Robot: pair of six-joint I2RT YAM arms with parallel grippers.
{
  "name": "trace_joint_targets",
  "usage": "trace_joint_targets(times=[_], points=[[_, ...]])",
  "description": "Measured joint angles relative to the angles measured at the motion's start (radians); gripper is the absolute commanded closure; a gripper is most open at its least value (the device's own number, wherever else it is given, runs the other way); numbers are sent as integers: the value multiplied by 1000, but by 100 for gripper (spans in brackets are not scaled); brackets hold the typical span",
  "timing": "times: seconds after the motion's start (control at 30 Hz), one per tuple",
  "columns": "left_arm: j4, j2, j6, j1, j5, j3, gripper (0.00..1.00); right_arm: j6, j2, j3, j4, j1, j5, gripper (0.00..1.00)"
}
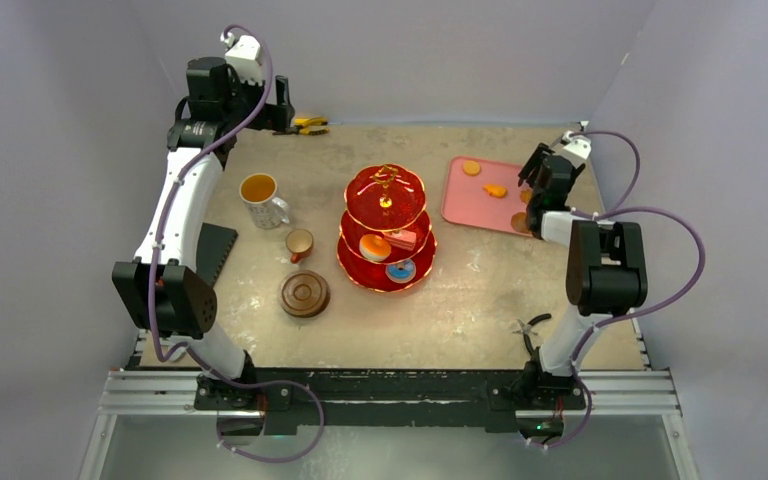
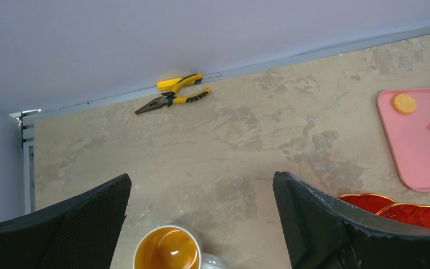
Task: Serve the afternoon tea
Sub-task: Pick up the desert from the tray.
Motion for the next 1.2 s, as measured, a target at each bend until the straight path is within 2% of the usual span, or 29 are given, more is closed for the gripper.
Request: trace_joint_targets(times=[0.77, 1.2], points=[[8, 0, 0, 2, 6, 0, 2, 25, 62, 15, -8, 0, -36, 37], [9, 0, 1, 2, 7, -2, 3, 32, 61, 13, -7, 0, -32, 58]])
